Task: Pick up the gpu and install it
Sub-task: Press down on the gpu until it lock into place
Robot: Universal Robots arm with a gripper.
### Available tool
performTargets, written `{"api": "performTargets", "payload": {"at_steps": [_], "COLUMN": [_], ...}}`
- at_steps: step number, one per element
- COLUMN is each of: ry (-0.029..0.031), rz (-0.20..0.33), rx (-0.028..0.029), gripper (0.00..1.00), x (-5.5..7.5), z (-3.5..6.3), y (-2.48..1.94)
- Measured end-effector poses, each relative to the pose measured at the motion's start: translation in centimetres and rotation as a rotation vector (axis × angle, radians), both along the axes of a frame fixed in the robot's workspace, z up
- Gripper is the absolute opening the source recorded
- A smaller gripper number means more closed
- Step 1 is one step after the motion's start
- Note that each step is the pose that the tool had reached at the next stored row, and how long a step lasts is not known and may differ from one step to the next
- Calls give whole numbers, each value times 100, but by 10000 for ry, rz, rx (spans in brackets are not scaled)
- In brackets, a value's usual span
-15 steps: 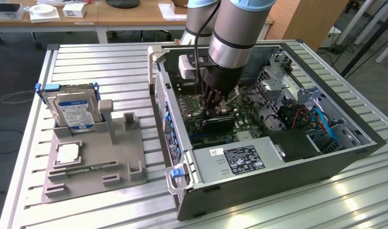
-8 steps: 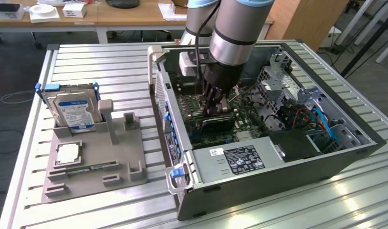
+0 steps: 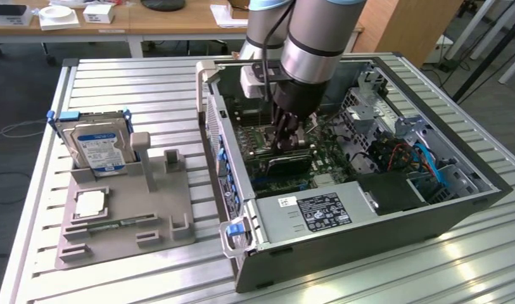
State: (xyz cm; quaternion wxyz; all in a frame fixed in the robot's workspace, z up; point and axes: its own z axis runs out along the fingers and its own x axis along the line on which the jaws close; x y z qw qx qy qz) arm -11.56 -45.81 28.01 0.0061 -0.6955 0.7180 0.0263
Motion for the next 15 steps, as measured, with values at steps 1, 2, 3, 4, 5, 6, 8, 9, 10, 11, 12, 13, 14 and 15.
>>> {"api": "performTargets", "payload": {"at_steps": [1,2,3,4,5,6,8,9,10,11,12,13,14,15], "ry": [0,1,1,1,1,0,0,0,0,-1,0,1,1,0], "rz": [0,1,0,0,0,0,0,1,1,0,1,1,0,0], "rx": [1,1,0,0,0,2,2,3,5,5,3,3,3,3], "gripper": [10,10,10,10,10,10,10,10,10,10,10,10,10,10], "x": [7,14,23,33,44,55,75,81,85,86,88,87,87,87], "z": [9,20,29,38,46,52,65,70,72,73,74,75,74,75], "y": [1,2,2,2,2,2,2,2,2,2,2,2,2,2]}}
